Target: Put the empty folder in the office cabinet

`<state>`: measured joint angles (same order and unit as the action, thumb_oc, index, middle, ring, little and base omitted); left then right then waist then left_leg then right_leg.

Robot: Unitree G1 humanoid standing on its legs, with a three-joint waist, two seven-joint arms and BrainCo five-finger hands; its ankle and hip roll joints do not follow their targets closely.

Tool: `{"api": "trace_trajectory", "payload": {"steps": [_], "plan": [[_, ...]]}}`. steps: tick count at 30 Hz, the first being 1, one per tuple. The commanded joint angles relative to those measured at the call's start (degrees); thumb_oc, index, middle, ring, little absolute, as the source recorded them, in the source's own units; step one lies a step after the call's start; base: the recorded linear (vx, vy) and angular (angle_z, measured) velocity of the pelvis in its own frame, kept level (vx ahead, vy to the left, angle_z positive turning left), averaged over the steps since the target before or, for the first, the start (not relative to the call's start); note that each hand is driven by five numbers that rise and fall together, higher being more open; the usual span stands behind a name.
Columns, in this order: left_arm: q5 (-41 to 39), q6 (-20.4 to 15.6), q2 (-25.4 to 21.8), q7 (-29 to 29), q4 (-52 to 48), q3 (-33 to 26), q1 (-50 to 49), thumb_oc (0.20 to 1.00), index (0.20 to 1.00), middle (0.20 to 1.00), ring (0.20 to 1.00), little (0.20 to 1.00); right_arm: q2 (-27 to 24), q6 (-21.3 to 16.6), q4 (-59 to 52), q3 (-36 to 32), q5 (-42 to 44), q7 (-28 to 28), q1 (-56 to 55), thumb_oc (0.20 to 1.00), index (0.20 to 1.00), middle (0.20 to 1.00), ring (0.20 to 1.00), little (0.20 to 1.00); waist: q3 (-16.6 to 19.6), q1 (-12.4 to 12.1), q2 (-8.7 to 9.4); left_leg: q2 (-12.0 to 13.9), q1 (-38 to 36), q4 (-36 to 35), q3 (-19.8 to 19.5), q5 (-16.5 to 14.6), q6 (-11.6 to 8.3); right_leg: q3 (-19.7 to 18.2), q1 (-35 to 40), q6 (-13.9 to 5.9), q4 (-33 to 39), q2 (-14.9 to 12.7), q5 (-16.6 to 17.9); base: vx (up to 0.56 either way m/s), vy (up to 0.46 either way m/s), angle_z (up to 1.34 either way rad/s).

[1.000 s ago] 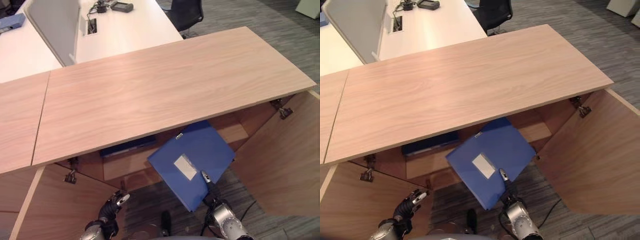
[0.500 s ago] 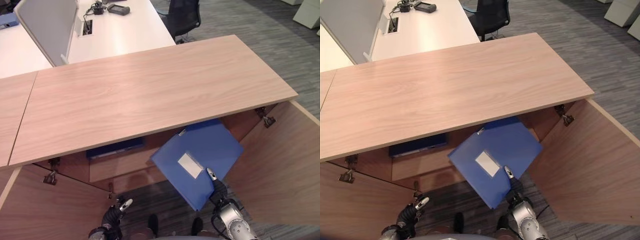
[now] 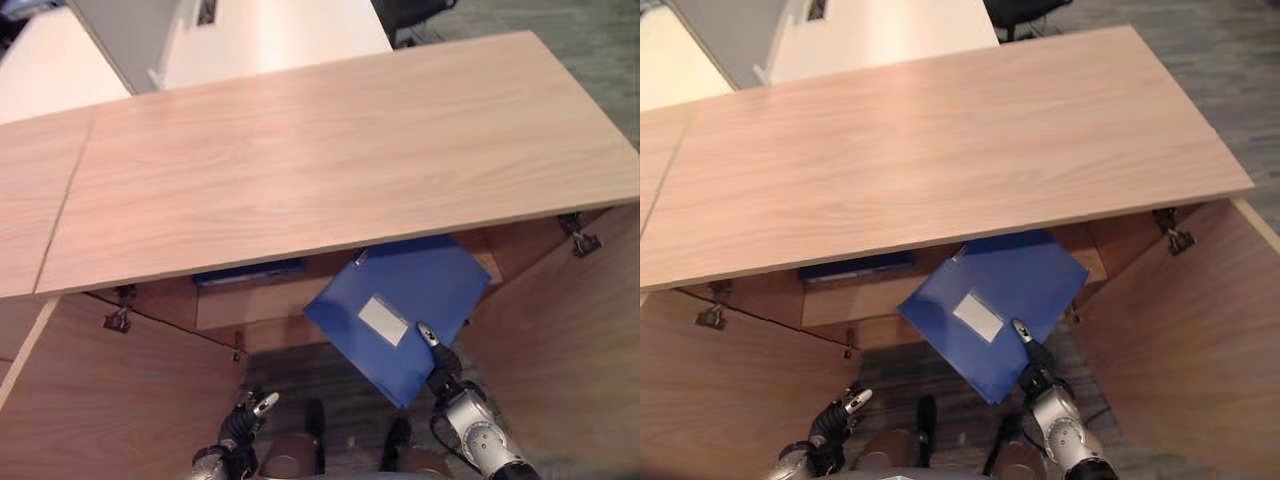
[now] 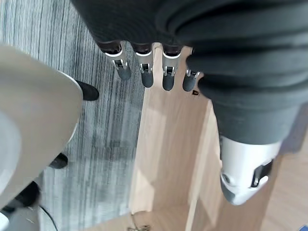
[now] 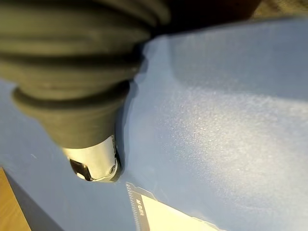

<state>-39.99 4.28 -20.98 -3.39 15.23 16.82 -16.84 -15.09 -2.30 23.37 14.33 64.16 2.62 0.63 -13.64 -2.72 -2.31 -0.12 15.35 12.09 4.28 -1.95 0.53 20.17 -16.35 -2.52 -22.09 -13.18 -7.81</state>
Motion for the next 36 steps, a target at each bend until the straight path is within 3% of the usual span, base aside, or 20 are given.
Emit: {"api": "trace_trajectory", "payload": {"steps": [1,10,20,23,25,29,31,36], "plan": [[-0.10,-1.80,-3.44,-1.01,-4.00,1.56,-2.83,1.000,1.000,1.000,1.000,1.000,1.62,-3.92,-10.33,1.87,3.20,-1.31,3.92,0.200,0.200,0.200,0.200,0.200,-1.09,-1.64,-0.62,1.29,6.60,9.95,-1.19,-8.25,0.94,-3.01,-4.31,-0.30,-2.72,-1.21,-0.43,-0.14,0.092,0.12],[1.96,-3.02,-4.33,-0.18,-5.46,2.86,-2.11,1.000,1.000,1.000,1.000,1.000,1.94,-9.57,-16.87,1.67,6.46,-1.29,10.13,0.200,0.200,0.200,0.200,0.200,-2.56,-3.23,-0.93,0.68,20.21,24.14,-2.38,-12.69,1.63,-5.30,-16.71,0.40,-16.03,-4.10,-5.41,-0.08,0.031,0.05],[2.82,-4.55,-3.88,0.65,-6.30,4.51,0.94,1.000,1.000,1.000,1.000,1.000,1.18,-15.47,-19.30,-4.19,5.61,0.09,15.07,0.200,0.200,0.200,0.200,0.200,-2.63,-3.39,-1.04,0.17,35.84,39.65,-4.27,-17.47,1.42,-8.73,-31.42,1.81,-31.90,-7.76,-12.99,-0.02,-0.021,0.09],[2.61,-4.88,-4.23,-0.38,-6.82,4.07,1.64,1.000,1.000,1.000,1.000,1.000,0.79,-18.71,-18.74,-7.93,4.09,4.08,20.88,0.200,0.200,0.200,0.200,0.200,-2.22,-3.92,-1.07,0.12,39.03,41.90,-4.56,-18.04,1.20,-9.80,-35.20,2.29,-34.74,-7.99,-14.12,0.02,-0.026,0.05],[1.59,-5.04,-4.56,-1.59,-7.41,4.19,1.86,1.000,1.000,1.000,1.000,1.000,-0.46,-20.50,-16.34,-9.74,2.63,8.60,27.18,0.200,0.200,0.200,0.200,0.200,-2.31,-4.55,-1.10,-0.02,40.31,42.57,-4.39,-18.15,1.18,-10.27,-36.76,2.46,-35.57,-8.08,-14.37,0.00,0.000,0.00],[0.95,-5.62,-7.30,-4.34,-8.37,5.19,3.67,1.000,1.000,1.000,1.000,1.000,-7.25,-23.64,1.77,-15.97,5.80,17.65,50.08,0.200,0.200,0.200,0.200,0.200,-1.91,-7.00,-1.63,-0.41,42.94,43.86,-4.29,-18.52,0.97,-10.85,-39.66,2.64,-37.44,-8.57,-15.40,0.01,-0.003,0.02],[0.29,-5.95,-8.79,-5.25,-8.84,5.60,5.01,1.000,1.000,1.000,1.000,1.000,-11.94,-22.58,12.05,-15.20,6.25,20.53,59.41,0.200,0.200,0.200,0.200,0.200,-2.10,-8.06,-1.91,-0.54,42.71,42.96,-4.43,-18.32,0.94,-10.54,-39.27,2.33,-36.82,-8.52,-15.25,0.01,0.015,0.09],[0.44,-5.99,-9.73,-5.97,-9.59,5.17,6.01,1.000,1.000,1.000,1.000,1.000,-15.04,-20.30,16.70,-12.47,4.17,21.82,65.11,0.200,0.200,0.200,0.200,0.200,-2.56,-8.67,-2.01,-0.63,42.39,41.87,-4.67,-17.86,0.75,-9.65,-38.53,2.08,-36.02,-8.63,-15.07,0.00,-0.001,0.03]]}}
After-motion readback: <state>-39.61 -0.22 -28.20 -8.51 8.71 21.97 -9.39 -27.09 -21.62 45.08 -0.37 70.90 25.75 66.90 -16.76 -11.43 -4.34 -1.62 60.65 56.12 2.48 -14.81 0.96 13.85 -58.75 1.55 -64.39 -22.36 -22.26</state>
